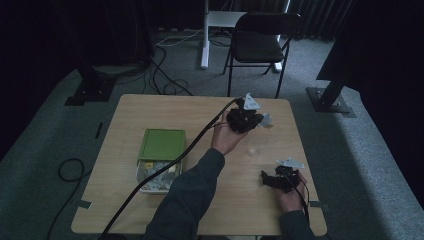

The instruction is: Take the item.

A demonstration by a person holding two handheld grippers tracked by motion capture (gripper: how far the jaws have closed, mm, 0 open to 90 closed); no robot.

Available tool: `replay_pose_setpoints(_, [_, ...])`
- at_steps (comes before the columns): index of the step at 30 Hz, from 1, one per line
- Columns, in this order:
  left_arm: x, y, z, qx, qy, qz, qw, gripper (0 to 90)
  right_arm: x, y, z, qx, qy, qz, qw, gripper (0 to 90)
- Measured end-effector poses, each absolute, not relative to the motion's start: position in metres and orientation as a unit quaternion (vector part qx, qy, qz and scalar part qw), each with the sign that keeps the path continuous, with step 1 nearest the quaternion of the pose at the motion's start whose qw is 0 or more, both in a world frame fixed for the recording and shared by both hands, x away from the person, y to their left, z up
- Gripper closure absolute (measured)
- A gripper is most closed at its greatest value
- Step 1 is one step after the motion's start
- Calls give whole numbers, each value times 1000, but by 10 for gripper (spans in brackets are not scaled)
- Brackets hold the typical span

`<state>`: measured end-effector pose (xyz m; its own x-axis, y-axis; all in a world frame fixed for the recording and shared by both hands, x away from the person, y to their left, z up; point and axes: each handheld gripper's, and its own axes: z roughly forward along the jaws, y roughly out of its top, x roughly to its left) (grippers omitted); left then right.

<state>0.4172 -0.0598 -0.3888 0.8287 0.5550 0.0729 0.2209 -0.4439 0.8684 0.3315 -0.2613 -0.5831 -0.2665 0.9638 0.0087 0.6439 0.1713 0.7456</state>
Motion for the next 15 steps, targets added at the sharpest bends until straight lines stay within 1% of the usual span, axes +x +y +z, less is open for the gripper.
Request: replay_pose_setpoints(15, [426, -69, -410, 840, 240, 180, 453, 883, 331, -261, -583, 554, 726, 327, 245, 122])
